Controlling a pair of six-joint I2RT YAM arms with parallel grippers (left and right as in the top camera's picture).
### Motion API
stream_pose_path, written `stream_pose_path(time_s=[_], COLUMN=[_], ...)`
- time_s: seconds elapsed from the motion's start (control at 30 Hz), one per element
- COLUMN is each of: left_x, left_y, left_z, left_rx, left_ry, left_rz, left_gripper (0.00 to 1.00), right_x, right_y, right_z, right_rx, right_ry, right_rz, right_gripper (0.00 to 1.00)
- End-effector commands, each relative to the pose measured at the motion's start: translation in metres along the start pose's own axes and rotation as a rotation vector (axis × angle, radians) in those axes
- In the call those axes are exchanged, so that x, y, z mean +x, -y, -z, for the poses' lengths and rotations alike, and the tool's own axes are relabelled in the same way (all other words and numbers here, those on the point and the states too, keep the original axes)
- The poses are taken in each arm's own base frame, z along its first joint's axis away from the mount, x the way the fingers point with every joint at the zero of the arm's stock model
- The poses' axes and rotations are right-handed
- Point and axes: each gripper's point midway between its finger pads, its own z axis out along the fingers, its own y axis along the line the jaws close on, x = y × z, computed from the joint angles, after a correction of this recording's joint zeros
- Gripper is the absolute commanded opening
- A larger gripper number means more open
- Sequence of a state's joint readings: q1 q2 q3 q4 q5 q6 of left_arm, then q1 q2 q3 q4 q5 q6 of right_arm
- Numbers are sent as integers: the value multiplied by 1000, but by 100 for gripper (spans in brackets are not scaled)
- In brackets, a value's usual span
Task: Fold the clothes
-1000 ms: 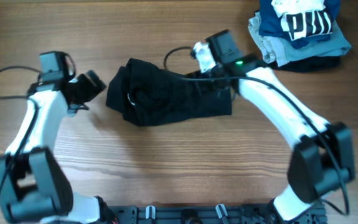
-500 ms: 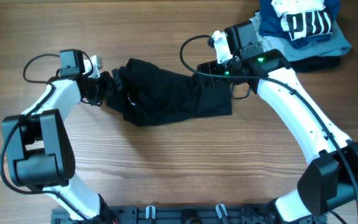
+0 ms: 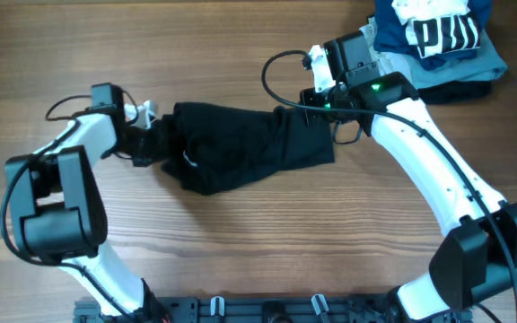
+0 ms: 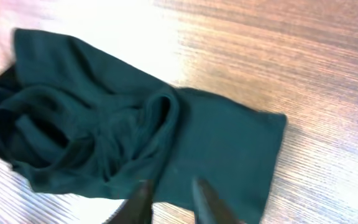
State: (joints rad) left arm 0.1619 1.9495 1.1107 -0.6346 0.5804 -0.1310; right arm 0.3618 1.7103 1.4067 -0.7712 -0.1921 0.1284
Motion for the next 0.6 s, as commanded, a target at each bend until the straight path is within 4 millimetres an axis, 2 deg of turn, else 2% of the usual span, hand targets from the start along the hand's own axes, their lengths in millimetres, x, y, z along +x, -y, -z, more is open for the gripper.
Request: stream_pose_path(time_s=[0.0, 0.1, 0.17, 0.3, 0.4, 0.57], left_x=[-25, -23, -19, -13, -10, -7], left_y=[9, 19, 24, 28, 34, 56], left_z=[57, 82, 90, 91, 87, 88], left_rx=[-42, -65, -93, -128, -128, -117], left_ry=[125, 143, 141, 130, 118, 122], left_rz=[-62, -95, -120, -139, -156, -213], left_gripper=[4, 4, 4, 4, 4, 4], right_x=[20, 25, 28, 39, 56, 80], right_y=[7, 4, 2, 0, 0, 5], right_z=[-29, -51, -68, -101, -129, -155], right_rx=[4, -40, -66, -123, -157, -168], right_ry=[-87, -121, -137, -185, -247, -324], right_rz=[-20, -26, -32, -48, -71, -96], right_gripper=[4, 4, 4, 4, 4, 4])
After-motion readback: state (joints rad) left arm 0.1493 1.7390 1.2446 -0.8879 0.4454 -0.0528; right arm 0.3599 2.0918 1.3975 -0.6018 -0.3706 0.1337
